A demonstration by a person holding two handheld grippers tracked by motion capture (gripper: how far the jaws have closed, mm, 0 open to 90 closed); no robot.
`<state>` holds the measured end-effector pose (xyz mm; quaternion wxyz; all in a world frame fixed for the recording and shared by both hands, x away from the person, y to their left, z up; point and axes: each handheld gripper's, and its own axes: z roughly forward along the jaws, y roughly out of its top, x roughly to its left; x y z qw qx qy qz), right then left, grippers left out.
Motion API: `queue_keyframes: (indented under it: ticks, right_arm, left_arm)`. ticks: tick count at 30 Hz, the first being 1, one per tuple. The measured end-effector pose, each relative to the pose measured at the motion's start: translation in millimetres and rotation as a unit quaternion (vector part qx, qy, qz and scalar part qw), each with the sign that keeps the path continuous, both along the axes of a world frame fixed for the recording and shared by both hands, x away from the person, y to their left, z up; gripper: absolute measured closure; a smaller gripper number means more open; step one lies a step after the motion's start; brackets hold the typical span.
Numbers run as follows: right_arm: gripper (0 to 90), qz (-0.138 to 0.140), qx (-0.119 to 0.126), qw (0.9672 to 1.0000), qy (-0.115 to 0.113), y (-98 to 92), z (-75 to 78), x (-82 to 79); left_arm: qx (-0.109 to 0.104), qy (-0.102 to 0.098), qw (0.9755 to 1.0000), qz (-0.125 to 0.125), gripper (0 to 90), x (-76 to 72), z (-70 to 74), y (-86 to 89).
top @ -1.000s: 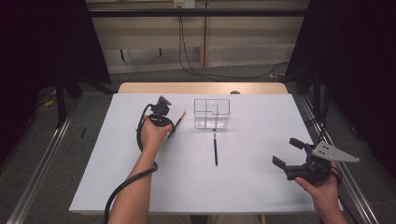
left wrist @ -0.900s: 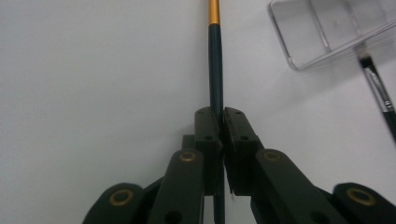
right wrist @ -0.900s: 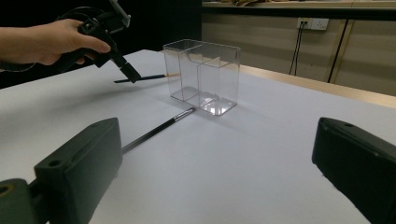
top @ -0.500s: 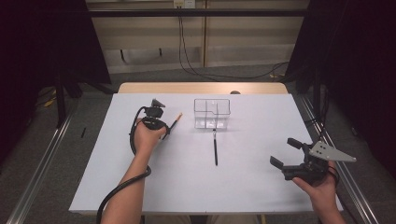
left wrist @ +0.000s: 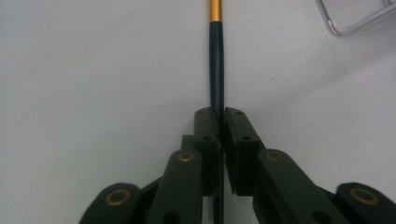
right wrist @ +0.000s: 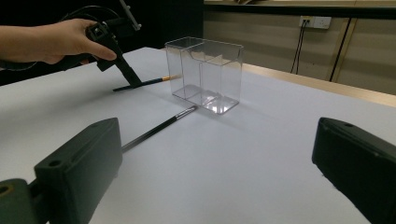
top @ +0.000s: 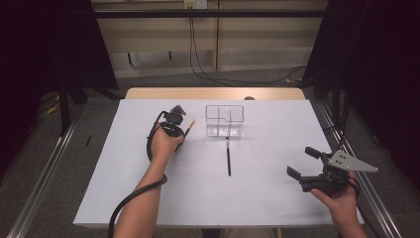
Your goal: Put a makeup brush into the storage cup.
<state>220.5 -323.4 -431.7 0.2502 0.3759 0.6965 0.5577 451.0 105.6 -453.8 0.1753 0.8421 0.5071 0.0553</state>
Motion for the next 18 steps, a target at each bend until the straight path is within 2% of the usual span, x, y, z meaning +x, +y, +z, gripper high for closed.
queue_keyframes:
  ticks: [2,4,6,8,9,14,16,18]
  right_arm:
    - [1.4,0.000,0.000,1.0000,0.000,0.1,-0.2,0.2]
    - [1.4,0.000,-0.001,1.0000,0.000,0.3,-0.3,0.3]
    - [1.4,0.001,-0.002,1.0000,0.000,0.4,-0.4,0.4]
    - [1.4,0.002,-0.002,1.0000,0.001,0.6,-0.5,0.4]
    - [1.4,0.001,-0.002,1.0000,0.000,0.4,-0.5,0.4]
    - [1.4,-0.002,0.003,1.0000,0.002,-0.6,-0.2,0.0]
    - [1.4,-0.002,0.004,1.0000,0.000,-0.7,0.1,0.0]
    - [1.4,-0.002,0.004,1.0000,0.000,-0.4,0.4,0.1]
  left_arm:
    - [0.016,0.001,0.9999,-0.007,84.9,0.6,0.9,-3.2]
    - [0.014,0.003,0.9999,-0.004,85.1,0.7,1.1,-3.4]
    - [0.003,0.005,1.0000,0.003,85.1,0.4,1.1,-0.9]
    - [-0.007,-0.002,1.0000,0.003,85.2,-1.0,0.9,2.2]
    - [-0.022,-0.003,0.9997,0.005,85.2,-2.4,0.6,5.0]
    - [-0.064,-0.015,0.9977,0.017,85.2,-7.6,5.5,14.6]
    - [-0.081,-0.026,0.9961,0.022,85.2,-10.1,10.6,18.9]
    - [-0.086,-0.032,0.9956,0.016,85.2,-11.6,14.7,22.2]
